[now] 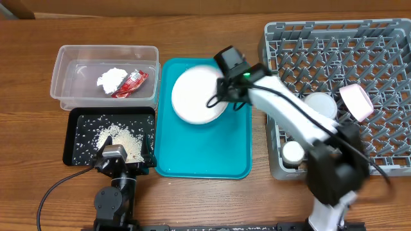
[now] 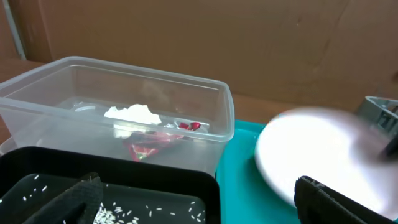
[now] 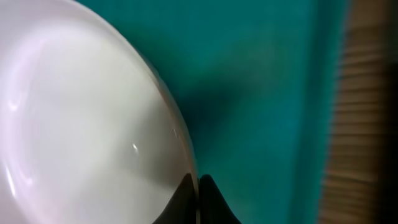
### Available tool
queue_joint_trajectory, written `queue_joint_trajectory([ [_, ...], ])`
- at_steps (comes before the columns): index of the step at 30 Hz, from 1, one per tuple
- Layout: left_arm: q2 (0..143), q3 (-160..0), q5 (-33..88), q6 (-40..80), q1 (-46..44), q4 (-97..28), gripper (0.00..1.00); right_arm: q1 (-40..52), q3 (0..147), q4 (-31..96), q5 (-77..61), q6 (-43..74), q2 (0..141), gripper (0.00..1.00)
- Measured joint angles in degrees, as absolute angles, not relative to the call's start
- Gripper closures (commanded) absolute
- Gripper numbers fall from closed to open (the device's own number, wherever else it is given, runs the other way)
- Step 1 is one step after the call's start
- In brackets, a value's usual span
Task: Sort waste into correct bins and load items into the dishwasher
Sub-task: 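Lift the white plate and stand it upright in the rack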
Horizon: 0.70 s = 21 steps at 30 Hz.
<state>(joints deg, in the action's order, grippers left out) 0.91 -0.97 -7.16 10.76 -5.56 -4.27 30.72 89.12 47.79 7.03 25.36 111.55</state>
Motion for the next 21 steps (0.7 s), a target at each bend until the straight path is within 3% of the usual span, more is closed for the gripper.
queue_joint_trajectory([
  [8, 0.9, -1.0, -7.2, 10.8, -5.6, -4.3, 0.00, 27.0, 89.9, 50.6, 37.6, 18.3, 87.1, 0.96],
  [11, 0.9, -1.0, -7.2, 10.8, -5.6, -4.3, 0.00, 22.7, 90.0, 50.7, 46.5, 14.1, 87.0, 0.96],
  [21, 0.9, -1.0, -7.1, 10.8, -5.6, -4.3, 0.00, 9.4, 89.7, 50.9, 56.7, 9.1, 95.8, 0.96],
])
